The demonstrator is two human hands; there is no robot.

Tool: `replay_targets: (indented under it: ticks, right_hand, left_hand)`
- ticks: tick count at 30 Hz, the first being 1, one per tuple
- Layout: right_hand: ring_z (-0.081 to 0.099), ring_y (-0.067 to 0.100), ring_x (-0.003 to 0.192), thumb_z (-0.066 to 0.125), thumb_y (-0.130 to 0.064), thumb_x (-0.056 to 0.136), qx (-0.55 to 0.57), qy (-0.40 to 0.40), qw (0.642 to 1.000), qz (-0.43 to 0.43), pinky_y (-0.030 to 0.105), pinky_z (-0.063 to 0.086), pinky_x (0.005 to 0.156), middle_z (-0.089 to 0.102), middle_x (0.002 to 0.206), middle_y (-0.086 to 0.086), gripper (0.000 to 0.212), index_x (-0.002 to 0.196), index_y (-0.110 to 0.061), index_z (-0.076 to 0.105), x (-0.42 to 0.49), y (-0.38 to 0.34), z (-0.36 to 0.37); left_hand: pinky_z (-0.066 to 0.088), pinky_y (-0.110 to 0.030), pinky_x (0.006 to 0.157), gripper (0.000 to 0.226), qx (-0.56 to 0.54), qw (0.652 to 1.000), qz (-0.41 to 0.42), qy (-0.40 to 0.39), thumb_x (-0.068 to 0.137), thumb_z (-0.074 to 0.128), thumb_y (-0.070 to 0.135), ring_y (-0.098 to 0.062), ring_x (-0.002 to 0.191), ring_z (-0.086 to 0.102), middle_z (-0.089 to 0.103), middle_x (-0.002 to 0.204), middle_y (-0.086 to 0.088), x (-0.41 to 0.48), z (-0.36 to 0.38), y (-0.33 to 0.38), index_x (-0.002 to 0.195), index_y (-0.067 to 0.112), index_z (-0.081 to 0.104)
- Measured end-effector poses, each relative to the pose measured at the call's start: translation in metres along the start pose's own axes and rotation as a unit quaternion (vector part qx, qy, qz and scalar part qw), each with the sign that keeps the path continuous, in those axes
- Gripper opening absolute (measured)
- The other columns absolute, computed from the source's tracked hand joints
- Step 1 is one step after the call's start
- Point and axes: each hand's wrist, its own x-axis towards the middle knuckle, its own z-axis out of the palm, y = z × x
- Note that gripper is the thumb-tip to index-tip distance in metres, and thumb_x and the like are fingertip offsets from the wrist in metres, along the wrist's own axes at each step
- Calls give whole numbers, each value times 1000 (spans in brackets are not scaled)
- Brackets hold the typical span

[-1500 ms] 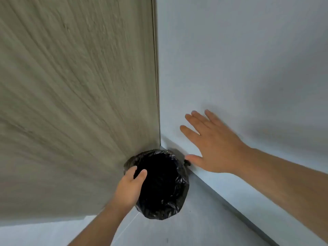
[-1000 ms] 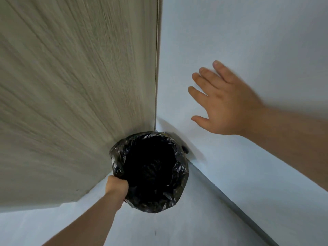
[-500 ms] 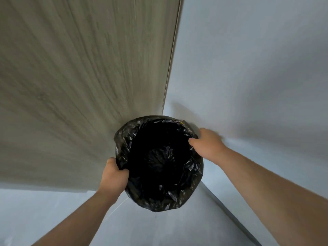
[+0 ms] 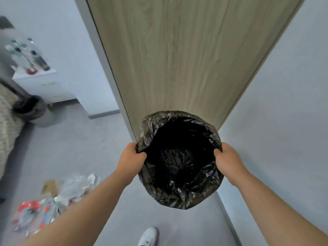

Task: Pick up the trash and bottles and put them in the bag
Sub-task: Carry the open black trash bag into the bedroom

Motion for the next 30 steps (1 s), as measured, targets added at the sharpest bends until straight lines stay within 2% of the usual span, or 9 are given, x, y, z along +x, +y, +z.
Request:
replay_targets:
  ticks: [3, 6, 10, 15, 18, 21, 24, 27, 30]
  right_hand:
    - [55, 26, 78, 36, -14, 95, -24, -34, 998, -51, 35, 41, 65, 58, 84, 11, 19, 87, -5, 51, -34, -37, 13]
    - [43, 21, 64, 37, -15, 96, -56, -65, 991, -104, 33, 31, 57, 47, 72, 5, 22, 75, -9, 40, -69, -74, 39]
    - [39, 13, 60, 39, -12, 98, -83, -125, 973, -177, 25, 27, 51, 45, 72, 2, 25, 73, -13, 39, -117, -132, 88]
    - [41, 19, 65, 37, -11, 95, -98, -213, 940, -249, 32, 30, 54, 51, 79, 7, 18, 87, -1, 49, -178, -203, 164]
    - [42, 19, 63, 34, -13, 94, -117, -257, 909, -305, 32, 30, 55, 49, 74, 4, 20, 76, -11, 43, -213, -242, 207]
    - [40, 19, 61, 34, -13, 93, -131, -273, 888, -347, 32, 28, 54, 47, 70, 3, 21, 72, -13, 38, -239, -278, 251]
    - [40, 20, 62, 36, -12, 92, -140, -278, 872, -377, 34, 28, 56, 48, 72, 7, 19, 73, -11, 38, -259, -310, 289]
    - [41, 21, 63, 37, -12, 92, -147, -290, 860, -393, 34, 27, 55, 49, 73, 9, 21, 72, -11, 38, -266, -340, 325]
    - [34, 20, 59, 38, -9, 92, -141, -299, 855, -400, 34, 23, 55, 39, 66, 6, 26, 67, -14, 31, -266, -366, 353]
  left_hand:
    - [40, -32, 60, 8, -10, 998, -9, 57, 83, 55, 13, -24, 72, 54, 60, 84, -14, -40, -56, -4, 87, 7, 53]
    - [42, -33, 62, 10, -38, 993, -29, 106, 85, 58, 16, -27, 73, 58, 63, 86, -15, -78, -114, -23, 79, 10, 52]
    - [47, -37, 66, 10, -99, 980, -63, 162, 84, 62, 17, -33, 84, 65, 67, 94, -20, -128, -198, -65, 83, 9, 56]
    - [44, -35, 62, 15, -160, 954, -97, 233, 86, 61, 11, -26, 72, 61, 65, 88, -26, -185, -294, -112, 92, -2, 56]
    - [47, -37, 65, 15, -179, 940, -100, 273, 86, 60, 9, -27, 75, 64, 67, 91, -27, -206, -346, -136, 97, -2, 59]
    - [47, -30, 63, 5, -182, 924, -95, 324, 87, 57, 1, -18, 64, 64, 66, 80, -18, -223, -390, -157, 89, 0, 61]
    - [41, -18, 45, 18, -178, 910, -95, 362, 88, 55, 0, -4, 47, 58, 62, 64, -6, -232, -424, -169, 71, 8, 57]
    - [34, -18, 40, 24, -180, 897, -104, 391, 90, 54, 5, -7, 46, 53, 56, 62, -4, -230, -455, -177, 67, 11, 51]
    - [35, -22, 44, 21, -174, 887, -110, 413, 89, 55, 7, -12, 53, 52, 56, 66, -6, -217, -480, -183, 70, 11, 50]
